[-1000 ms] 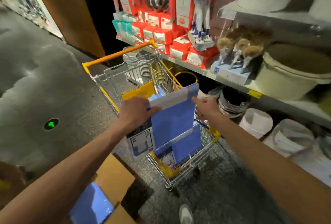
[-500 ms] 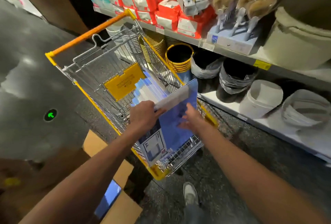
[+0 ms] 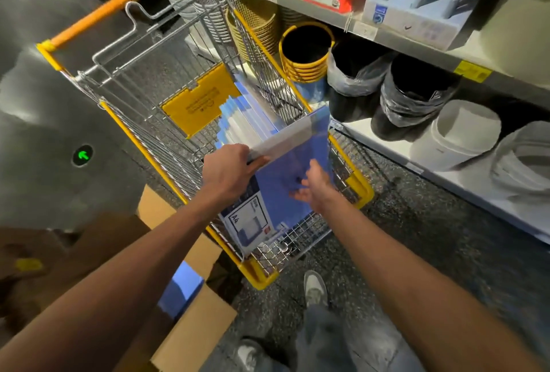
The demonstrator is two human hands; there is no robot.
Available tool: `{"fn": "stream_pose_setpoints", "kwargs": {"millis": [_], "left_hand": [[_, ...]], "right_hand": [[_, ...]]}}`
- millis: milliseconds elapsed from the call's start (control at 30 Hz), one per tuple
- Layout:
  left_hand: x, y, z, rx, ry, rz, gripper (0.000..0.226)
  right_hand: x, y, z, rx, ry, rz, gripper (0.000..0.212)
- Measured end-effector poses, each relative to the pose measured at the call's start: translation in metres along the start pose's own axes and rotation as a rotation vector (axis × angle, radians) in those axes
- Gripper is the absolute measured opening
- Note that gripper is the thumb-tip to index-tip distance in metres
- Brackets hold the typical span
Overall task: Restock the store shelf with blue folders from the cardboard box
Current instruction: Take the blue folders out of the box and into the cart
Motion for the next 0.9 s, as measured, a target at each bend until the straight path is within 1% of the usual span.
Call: {"fn": "stream_pose_setpoints", "kwargs": {"millis": [100, 167, 367, 533, 767, 900], "left_hand": [[-0.002, -0.002, -0.007, -0.026, -0.011, 0.016, 0.061], [-0.001, -0.01, -0.014, -0.016, 0.006, -0.029, 0.059], [0.002, -0.016, -0.023, -0.085, -0.037, -0.067, 0.053], [0.005, -0.038, -0.034, -0.023, -0.011, -0.157, 0.055], [0.009, -0.096, -0.043, 0.045, 0.012, -0.206, 0.053], [0.017, -0.134, -0.048, 0.105, 0.044, -0.241, 0.052]], "right_hand": [[-0.002, -0.001, 0.005, -0.024, -0.005, 0.004, 0.053], [-0.003, 0.001, 0.004, -0.061, -0.004, 0.015, 0.054], [-0.016, 0.008, 0.004, -0.085, -0.043, 0.049, 0.057], [-0.031, 0.013, 0.005, -0.127, -0.044, 0.07, 0.058], [-0.032, 0.021, 0.005, -0.146, -0.017, 0.081, 0.057], [-0.034, 0.025, 0.013, -0.159, -0.027, 0.031, 0.058]]}}
Point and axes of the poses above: each hand's wrist, its own z-axis towards the middle knuckle, its own y-axis out of the back of the hand, x = y × z, the point moved 9 cm from there along z, towards the middle knuckle, and after that the axes turned 2 degrees about -z, right-handed, at the moved point
